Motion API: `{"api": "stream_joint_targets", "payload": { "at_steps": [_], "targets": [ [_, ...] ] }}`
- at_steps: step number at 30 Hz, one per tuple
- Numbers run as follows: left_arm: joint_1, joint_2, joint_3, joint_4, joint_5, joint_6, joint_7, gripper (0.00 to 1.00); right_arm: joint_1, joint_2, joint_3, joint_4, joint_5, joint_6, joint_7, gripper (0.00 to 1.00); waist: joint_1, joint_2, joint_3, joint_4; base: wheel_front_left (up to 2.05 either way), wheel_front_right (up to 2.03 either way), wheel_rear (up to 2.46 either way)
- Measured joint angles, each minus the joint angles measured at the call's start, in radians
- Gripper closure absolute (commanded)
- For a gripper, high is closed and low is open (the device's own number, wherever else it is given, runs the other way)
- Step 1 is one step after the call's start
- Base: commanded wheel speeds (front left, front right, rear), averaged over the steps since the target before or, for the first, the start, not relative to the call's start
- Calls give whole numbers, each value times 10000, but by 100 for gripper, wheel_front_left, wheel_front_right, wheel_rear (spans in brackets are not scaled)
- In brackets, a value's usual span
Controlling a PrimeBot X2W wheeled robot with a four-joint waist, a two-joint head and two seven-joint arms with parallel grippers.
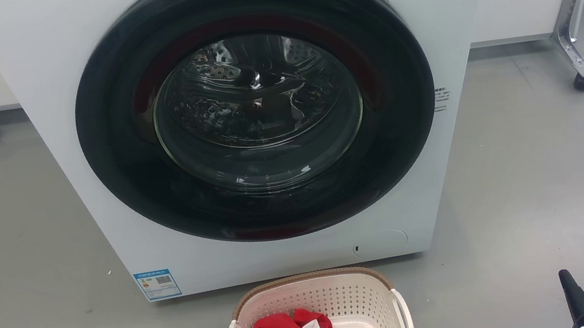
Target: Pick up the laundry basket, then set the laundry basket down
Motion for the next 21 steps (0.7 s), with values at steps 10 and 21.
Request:
{"api": "stream_joint_targets", "payload": {
  "at_steps": [10,21],
  "targets": [
    [-225,-56,293,86,-1352,-284,297,100,-198,194,-472,44,1246,242,320,100,0,0,21,13,0,0,0],
    [-508,-153,616,173,-2794,-516,616,100,-314,403,-989,100,2610,500,671,100,0,0,44,28,0,0,0]
  ]
}}
